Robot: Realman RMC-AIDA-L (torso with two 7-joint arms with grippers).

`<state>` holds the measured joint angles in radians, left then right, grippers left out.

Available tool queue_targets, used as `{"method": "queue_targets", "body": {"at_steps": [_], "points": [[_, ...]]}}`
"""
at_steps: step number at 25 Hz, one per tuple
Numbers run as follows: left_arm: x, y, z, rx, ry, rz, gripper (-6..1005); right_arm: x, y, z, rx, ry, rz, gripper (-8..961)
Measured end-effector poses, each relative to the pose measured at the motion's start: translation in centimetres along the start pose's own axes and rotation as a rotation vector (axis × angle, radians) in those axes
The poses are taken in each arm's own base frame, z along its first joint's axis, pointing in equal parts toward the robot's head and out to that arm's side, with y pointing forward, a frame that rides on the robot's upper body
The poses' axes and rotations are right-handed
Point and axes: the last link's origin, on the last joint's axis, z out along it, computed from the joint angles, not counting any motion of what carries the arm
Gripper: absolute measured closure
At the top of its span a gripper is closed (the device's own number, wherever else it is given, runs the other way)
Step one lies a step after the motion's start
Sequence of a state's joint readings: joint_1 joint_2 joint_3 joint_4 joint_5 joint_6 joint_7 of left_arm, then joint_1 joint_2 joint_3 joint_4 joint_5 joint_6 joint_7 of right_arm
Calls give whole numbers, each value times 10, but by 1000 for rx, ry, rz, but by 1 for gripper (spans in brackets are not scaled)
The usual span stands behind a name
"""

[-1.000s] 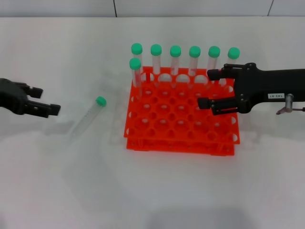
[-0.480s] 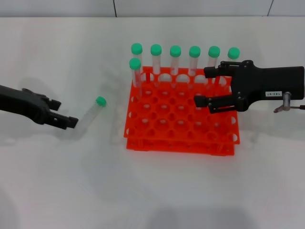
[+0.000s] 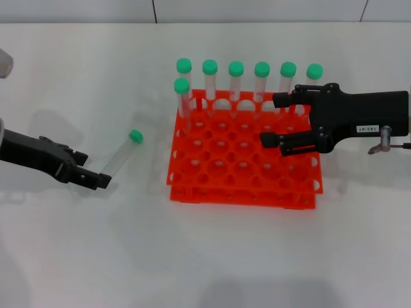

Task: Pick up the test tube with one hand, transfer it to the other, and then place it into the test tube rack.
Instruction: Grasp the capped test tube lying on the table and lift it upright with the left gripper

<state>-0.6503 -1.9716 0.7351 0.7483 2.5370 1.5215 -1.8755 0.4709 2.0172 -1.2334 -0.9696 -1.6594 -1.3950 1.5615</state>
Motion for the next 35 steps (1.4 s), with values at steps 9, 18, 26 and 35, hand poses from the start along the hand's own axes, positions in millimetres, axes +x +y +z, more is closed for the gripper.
{"method": "queue_targets", "body": {"at_steps": [9,18,26,35], "points": [[0,1,2,-2,-2,0,170,0,0,0,-3,1,-2,93],[-4,2,6,-12,-10,-12,176,0,1,2,-8,4,-4,94],[-2,1,7,-5,-4,-8,292,0,1,2,-9,4,-3,94],[-1,1,8,-2,-5,-6,464,0,1,1,-7,4,-2,93]]}}
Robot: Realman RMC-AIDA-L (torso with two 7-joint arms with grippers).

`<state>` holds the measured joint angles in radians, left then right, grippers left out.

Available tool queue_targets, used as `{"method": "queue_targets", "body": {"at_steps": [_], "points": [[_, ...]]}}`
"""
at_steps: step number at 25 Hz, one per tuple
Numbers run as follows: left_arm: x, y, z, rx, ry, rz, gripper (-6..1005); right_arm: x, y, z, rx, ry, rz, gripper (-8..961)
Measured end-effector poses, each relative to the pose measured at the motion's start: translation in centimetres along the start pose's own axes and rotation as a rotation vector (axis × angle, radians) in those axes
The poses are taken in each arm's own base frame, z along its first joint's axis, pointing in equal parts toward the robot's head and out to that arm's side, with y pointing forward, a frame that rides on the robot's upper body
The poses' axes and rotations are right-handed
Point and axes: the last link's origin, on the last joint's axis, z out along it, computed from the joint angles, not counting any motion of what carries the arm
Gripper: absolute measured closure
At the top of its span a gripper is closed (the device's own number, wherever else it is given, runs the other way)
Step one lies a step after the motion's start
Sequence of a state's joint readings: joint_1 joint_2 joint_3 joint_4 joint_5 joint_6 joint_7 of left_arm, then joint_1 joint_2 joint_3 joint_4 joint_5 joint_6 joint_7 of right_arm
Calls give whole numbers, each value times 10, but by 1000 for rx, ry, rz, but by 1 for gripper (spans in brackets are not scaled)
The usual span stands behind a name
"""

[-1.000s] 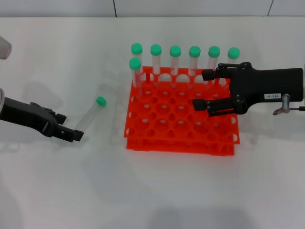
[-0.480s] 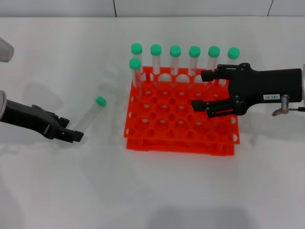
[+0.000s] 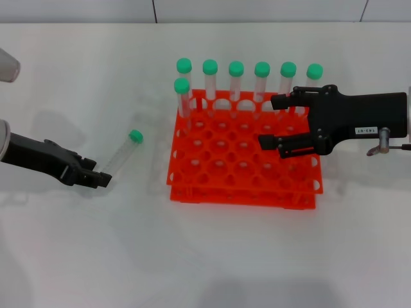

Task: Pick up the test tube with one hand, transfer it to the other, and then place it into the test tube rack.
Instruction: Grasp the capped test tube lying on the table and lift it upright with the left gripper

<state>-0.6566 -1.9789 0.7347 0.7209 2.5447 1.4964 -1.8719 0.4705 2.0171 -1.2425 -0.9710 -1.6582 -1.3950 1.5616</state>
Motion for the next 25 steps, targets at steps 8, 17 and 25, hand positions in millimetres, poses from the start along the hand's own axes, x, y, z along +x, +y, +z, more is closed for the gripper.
{"method": "queue_targets", "body": {"at_steps": [8,17,25], "points": [[2,0,1,6,6,2,456,0,0,0,0,0,1,94],[2,2,7,-6,-2,-4,520,0,0,0,0,0,1,94],[1,2,8,-8,-4,-7,576,1,0,0,0,0,2,94]]}}
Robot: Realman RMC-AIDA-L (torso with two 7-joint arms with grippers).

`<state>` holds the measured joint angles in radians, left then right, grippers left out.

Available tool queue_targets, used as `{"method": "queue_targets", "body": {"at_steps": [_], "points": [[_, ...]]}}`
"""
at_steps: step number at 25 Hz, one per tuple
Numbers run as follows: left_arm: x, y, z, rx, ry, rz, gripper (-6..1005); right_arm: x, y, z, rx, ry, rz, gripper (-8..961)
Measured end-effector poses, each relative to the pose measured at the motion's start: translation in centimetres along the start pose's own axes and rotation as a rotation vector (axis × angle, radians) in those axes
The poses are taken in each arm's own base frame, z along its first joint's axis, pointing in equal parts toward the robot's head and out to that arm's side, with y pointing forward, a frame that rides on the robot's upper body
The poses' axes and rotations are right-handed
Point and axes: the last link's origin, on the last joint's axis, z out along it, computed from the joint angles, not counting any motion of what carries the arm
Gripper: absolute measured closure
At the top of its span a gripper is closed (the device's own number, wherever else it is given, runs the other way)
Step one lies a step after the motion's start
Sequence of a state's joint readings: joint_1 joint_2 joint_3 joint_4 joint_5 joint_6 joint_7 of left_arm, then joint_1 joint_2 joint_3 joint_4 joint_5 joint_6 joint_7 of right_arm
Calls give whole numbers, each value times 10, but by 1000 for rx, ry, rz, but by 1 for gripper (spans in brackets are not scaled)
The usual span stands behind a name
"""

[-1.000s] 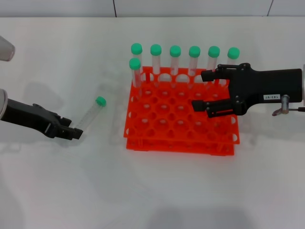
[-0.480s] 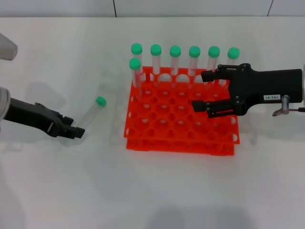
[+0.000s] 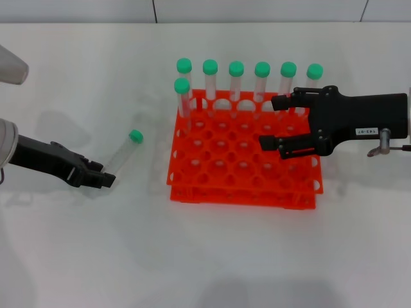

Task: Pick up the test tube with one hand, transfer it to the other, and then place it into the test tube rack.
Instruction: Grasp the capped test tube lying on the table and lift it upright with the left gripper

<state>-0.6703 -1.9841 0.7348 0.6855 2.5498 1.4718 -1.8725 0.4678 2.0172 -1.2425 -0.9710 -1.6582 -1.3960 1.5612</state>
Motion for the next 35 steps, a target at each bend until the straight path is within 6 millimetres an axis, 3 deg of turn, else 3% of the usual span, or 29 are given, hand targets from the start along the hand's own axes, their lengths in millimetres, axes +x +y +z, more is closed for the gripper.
{"method": "queue_targets", "body": {"at_steps": [35], "points": [[7,-2,0,19,-22,3,663,-2,0,0,0,-15,-9,93]]}}
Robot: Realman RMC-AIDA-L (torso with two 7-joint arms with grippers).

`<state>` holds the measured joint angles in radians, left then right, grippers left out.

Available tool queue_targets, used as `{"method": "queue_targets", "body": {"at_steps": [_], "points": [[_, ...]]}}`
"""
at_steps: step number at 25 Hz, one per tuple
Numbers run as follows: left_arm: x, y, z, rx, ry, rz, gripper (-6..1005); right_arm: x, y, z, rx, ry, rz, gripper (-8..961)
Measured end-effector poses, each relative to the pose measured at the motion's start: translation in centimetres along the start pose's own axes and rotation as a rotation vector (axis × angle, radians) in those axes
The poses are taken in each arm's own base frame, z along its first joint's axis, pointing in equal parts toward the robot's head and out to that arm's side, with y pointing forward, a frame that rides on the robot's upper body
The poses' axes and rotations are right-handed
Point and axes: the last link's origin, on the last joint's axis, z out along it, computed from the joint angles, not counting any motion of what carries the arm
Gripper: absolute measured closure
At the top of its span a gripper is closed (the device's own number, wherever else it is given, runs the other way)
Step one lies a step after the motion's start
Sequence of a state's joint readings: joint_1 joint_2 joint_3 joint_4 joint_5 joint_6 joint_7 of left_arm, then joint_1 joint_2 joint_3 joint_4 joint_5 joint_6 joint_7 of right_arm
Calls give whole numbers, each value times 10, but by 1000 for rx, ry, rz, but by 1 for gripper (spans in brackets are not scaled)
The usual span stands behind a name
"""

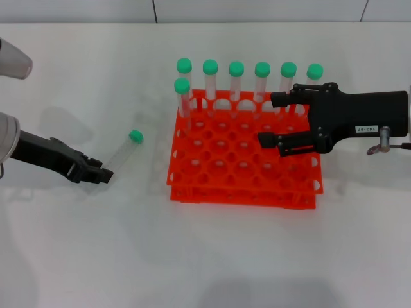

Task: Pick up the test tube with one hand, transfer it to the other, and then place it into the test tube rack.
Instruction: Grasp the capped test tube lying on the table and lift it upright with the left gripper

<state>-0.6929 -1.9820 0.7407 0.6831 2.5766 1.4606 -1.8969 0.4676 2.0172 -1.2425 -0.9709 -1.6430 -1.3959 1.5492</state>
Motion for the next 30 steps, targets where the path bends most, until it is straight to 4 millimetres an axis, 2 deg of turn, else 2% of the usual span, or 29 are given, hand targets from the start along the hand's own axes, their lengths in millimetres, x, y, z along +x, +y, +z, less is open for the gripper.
{"method": "queue_targets", "body": {"at_steps": [30], "points": [[3,-3,3,3,-10,-18,705,-3,0,-2,6,-14,-4,96]]}}
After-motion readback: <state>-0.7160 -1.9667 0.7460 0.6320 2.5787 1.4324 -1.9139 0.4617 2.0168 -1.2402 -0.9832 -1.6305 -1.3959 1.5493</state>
